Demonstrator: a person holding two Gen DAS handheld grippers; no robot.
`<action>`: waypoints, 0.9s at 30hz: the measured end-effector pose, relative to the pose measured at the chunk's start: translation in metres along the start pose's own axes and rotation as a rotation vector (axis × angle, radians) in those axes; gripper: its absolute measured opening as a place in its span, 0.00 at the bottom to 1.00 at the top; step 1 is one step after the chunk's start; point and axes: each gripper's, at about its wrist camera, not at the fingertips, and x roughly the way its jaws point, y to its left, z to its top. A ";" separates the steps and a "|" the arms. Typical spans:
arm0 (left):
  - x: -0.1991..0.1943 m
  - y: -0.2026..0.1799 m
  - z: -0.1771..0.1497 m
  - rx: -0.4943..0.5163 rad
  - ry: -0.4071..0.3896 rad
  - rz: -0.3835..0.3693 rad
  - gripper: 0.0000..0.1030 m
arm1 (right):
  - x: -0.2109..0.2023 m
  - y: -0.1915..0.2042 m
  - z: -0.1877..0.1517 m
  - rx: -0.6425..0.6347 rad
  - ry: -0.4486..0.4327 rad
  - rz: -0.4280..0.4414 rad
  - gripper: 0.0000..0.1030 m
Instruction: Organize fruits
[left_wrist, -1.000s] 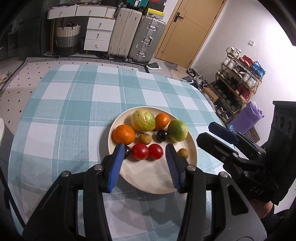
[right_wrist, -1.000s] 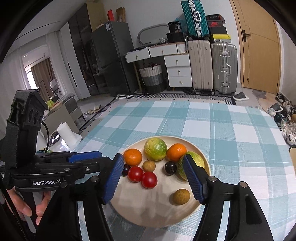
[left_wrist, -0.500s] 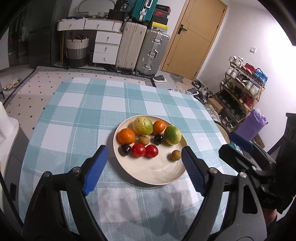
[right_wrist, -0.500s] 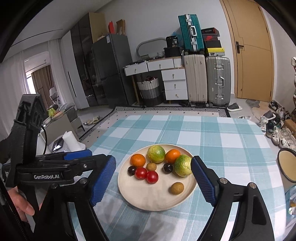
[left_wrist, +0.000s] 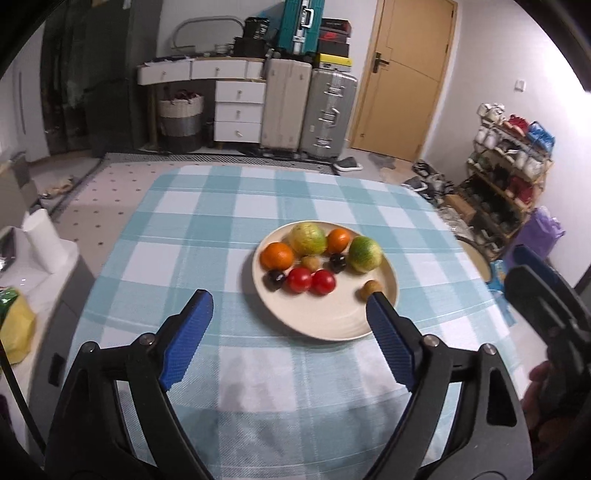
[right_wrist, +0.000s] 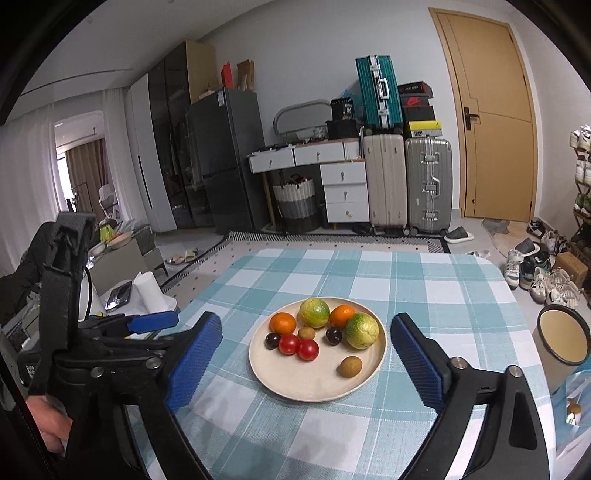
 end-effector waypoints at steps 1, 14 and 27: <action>-0.002 -0.001 -0.004 0.004 -0.007 0.015 0.82 | -0.004 -0.001 -0.004 0.007 -0.019 -0.003 0.97; -0.024 -0.024 -0.037 0.092 -0.125 0.131 0.99 | -0.027 -0.017 -0.038 0.053 -0.053 -0.012 1.00; -0.014 -0.026 -0.057 0.121 -0.162 0.171 0.99 | -0.031 -0.001 -0.059 -0.031 -0.083 -0.034 1.00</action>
